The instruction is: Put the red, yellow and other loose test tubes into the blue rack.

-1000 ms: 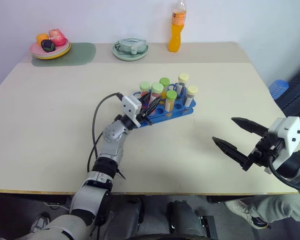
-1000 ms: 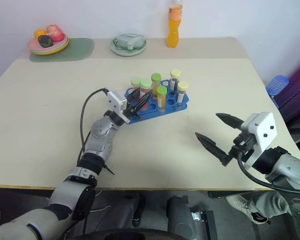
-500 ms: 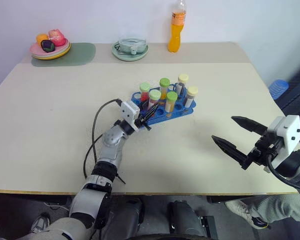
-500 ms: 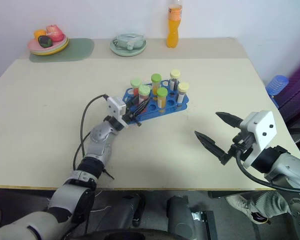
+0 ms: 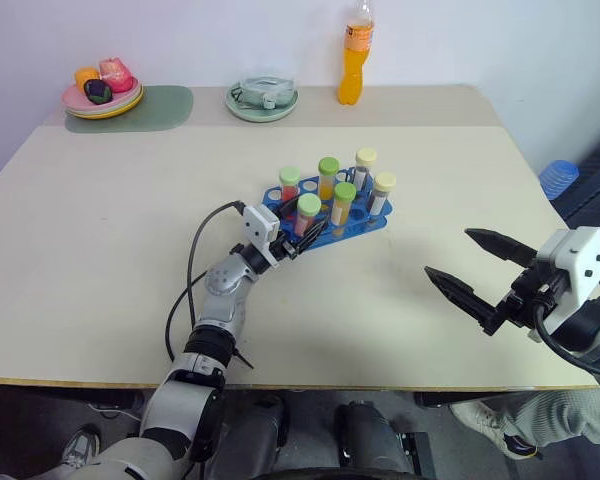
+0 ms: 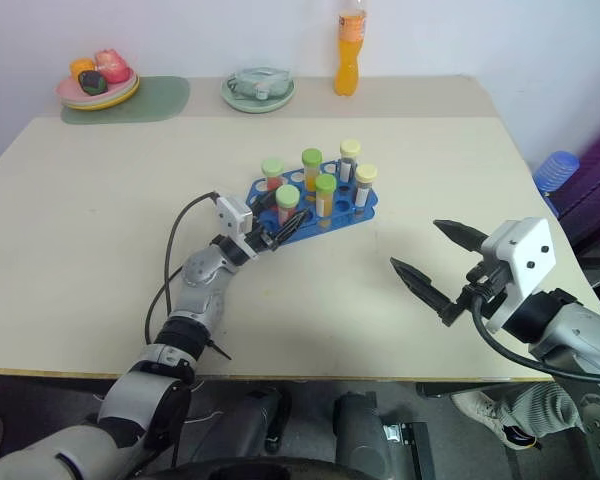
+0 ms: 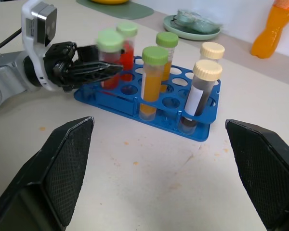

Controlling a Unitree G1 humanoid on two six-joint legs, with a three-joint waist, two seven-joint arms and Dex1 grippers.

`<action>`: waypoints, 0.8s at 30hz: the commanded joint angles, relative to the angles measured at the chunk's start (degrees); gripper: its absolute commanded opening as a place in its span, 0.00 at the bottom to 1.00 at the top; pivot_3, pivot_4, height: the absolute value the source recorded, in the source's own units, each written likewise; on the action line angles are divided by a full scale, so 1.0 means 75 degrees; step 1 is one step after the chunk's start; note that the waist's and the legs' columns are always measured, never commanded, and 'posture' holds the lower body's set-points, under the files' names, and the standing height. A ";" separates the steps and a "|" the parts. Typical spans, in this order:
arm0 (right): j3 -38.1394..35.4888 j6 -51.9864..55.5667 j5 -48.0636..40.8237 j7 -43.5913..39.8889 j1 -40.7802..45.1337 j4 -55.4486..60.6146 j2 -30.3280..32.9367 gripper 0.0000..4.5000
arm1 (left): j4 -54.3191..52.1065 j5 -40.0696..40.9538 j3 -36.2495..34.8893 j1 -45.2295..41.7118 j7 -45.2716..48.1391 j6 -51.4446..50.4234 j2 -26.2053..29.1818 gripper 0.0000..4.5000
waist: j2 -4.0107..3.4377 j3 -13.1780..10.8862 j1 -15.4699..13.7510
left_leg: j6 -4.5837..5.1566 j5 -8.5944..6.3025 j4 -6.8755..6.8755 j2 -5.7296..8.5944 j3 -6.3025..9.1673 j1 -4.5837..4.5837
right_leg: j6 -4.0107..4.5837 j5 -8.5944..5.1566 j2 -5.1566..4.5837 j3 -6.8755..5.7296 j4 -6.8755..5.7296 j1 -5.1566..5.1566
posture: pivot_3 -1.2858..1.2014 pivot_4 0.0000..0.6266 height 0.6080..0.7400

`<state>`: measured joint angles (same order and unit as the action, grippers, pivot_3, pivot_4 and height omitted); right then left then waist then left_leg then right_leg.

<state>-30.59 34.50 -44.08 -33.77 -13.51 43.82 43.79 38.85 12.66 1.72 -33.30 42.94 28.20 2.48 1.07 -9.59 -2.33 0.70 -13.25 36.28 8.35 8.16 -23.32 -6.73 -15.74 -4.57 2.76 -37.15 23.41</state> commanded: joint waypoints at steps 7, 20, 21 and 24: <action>0.0377 -0.0814 0.0902 0.0106 -0.0372 -0.0222 -0.0585 1.00 | -0.2489 0.0583 -0.0031 0.0909 0.0466 -0.1640 0.0713 0.68 | -0.0002 0.0001 0.0026 | -0.0001 0.0000 -0.0003 -0.0002 0.0001 0.0001 | 0.0000 0.0000 0.0003 0.0002 -0.0005 0.0006 | 0.52 0.24 1.00; -0.0030 -0.2719 0.2026 -0.0347 -0.1659 -0.1469 -0.1619 1.00 | -0.5706 0.2517 -0.1604 0.3730 0.1625 -0.4851 0.3853 0.68 | -0.0034 0.0016 0.0014 | -0.0007 -0.0001 -0.0012 -0.0005 0.0000 0.0016 | 0.0006 -0.0002 0.0003 0.0010 -0.0004 -0.0006 | 0.52 0.24 1.00; -0.0051 -0.2804 0.2033 -0.0378 -0.1679 -0.1561 -0.1637 1.00 | -0.5727 0.2550 -0.1733 0.3858 0.1657 -0.4884 0.3985 0.68 | -0.0034 0.0016 0.0015 | -0.0007 -0.0002 -0.0014 -0.0005 0.0000 0.0019 | 0.0007 -0.0003 0.0003 0.0010 -0.0004 -0.0008 | 0.52 0.24 1.00; -0.0048 -0.3010 0.2053 -0.0496 -0.1657 -0.1826 -0.1636 1.00 | -0.5799 0.2576 -0.1945 0.4105 0.1732 -0.4921 0.4225 0.68 | -0.0039 0.0018 0.0016 | -0.0009 -0.0003 -0.0017 -0.0006 -0.0001 0.0024 | 0.0020 -0.0010 0.0002 0.0010 -0.0002 -0.0010 | 0.52 0.24 1.00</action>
<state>-29.73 13.79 -28.44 -36.84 -26.33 30.37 31.98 -2.45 30.66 -11.38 -2.74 55.29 -8.57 33.62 0.78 -9.46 -2.21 0.63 -13.27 36.15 8.30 8.15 -23.14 -6.58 -15.82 -4.57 2.84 -37.16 23.33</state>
